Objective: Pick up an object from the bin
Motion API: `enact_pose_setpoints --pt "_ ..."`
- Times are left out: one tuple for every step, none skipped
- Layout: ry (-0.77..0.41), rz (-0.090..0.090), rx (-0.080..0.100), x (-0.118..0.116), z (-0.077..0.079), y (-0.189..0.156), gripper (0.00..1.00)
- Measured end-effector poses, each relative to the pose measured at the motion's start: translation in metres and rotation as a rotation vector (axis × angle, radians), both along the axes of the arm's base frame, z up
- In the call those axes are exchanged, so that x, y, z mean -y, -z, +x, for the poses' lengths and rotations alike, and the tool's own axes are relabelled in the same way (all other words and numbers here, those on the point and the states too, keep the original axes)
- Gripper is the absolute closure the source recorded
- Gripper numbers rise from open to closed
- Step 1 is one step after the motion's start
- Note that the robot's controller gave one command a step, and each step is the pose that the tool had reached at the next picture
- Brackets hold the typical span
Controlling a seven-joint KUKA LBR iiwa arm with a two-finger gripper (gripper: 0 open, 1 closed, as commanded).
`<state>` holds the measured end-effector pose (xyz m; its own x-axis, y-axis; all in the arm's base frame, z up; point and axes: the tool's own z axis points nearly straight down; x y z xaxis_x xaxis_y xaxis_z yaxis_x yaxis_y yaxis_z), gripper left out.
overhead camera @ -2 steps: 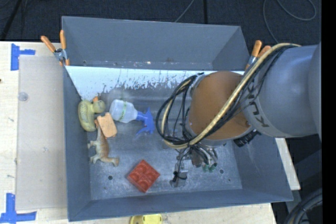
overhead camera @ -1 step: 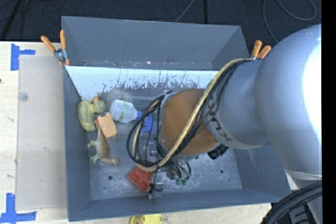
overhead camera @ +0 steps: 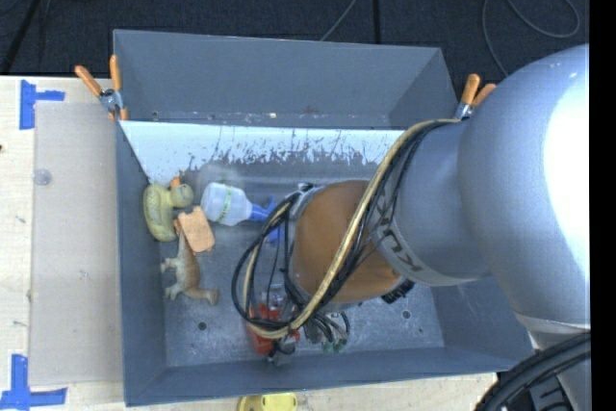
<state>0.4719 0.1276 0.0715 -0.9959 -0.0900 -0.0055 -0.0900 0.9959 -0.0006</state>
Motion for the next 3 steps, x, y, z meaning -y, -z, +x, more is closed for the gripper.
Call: enact_pose_setpoints --pt "0.003 0.0 0.0 0.0002 0.0 0.0001 1.0" --pt "0.005 0.0 0.0 0.0002 0.0 0.0001 1.0" --pt "0.006 0.0 0.0 0.0003 0.0 0.0001 1.0"
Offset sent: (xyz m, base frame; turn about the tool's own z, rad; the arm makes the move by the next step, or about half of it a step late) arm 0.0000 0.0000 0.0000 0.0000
